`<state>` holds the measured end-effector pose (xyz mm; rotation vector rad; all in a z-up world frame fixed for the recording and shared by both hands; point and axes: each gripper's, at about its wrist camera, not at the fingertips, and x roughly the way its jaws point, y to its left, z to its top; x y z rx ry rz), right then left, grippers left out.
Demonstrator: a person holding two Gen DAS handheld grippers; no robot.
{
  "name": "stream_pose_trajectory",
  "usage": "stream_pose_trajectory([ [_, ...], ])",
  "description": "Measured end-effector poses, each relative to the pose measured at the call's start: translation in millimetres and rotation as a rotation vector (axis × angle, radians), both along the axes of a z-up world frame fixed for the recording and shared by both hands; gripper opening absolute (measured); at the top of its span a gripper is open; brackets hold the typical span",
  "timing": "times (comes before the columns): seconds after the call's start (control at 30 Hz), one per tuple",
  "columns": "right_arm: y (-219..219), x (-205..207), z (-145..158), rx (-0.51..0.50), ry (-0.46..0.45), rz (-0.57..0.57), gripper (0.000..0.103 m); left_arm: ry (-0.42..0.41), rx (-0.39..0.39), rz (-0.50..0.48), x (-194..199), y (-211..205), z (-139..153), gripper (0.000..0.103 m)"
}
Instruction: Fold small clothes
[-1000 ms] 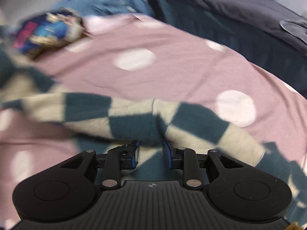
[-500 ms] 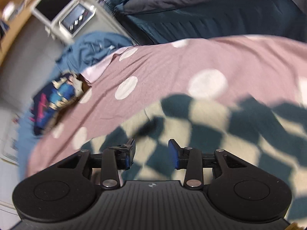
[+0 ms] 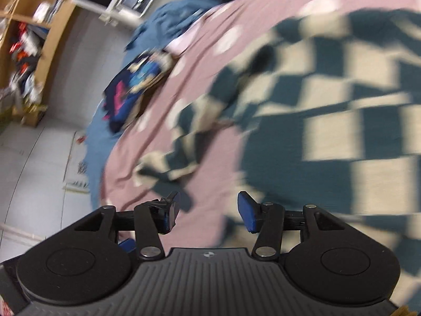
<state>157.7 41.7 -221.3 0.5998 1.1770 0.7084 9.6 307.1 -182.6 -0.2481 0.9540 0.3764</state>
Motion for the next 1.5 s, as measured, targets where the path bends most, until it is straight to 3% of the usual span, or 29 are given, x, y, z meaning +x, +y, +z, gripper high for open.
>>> stream_pose_trajectory([
  [0.13,86,-8,-3,-0.065,-0.151,0.172,0.084,0.015,0.006,0.132,-19,47,-1,0.079],
  [0.23,145,-17,-6,-0.186,-0.308,0.299,0.084,0.024,-0.001,0.166,-25,66,-3,0.082],
  [0.3,172,-20,-10,-0.253,-0.353,0.347,0.082,0.033,-0.009,0.169,-25,71,-4,0.084],
  [0.37,190,-18,-15,-0.31,-0.366,0.371,0.043,0.03,-0.016,0.167,-25,70,-3,0.085],
  [0.4,192,-17,-15,-0.34,-0.37,0.366,0.011,0.024,-0.022,0.167,-24,69,-3,0.086],
  [0.43,190,-15,-13,-0.361,-0.365,0.35,0.009,0.017,-0.032,0.164,-22,69,-2,0.087],
  [0.53,160,-6,4,-0.282,-0.293,0.311,0.009,0.013,-0.06,0.145,-15,65,-3,0.087],
  [0.6,131,1,19,-0.165,-0.201,0.309,0.009,0.01,-0.073,0.123,-9,62,-3,0.087],
  [0.67,93,9,47,-0.028,-0.108,0.321,0.009,0.009,-0.08,0.092,-2,59,-1,0.087],
  [0.73,51,15,83,0.035,-0.079,0.349,0.009,0.007,-0.082,0.055,5,53,1,0.087],
  [0.87,-36,22,151,-0.002,-0.11,0.483,0.009,-0.001,-0.09,-0.009,18,39,6,0.088],
  [0.97,-87,9,179,-0.191,-0.152,0.577,0.009,0.0,-0.111,-0.045,27,26,5,0.088],
  [1.07,-136,-6,163,-0.37,-0.091,0.59,0.009,0.006,-0.128,-0.092,38,10,2,0.088],
  [1.23,-216,-9,97,-0.507,0.07,0.407,0.009,0.01,-0.107,-0.202,59,-17,0,0.088],
  [1.37,-249,-3,55,-0.538,0.135,0.292,0.008,0.024,-0.089,-0.27,78,-31,1,0.088],
  [1.5,-269,7,38,-0.554,0.172,0.247,0.008,0.025,-0.076,-0.297,90,-39,5,0.088],
])
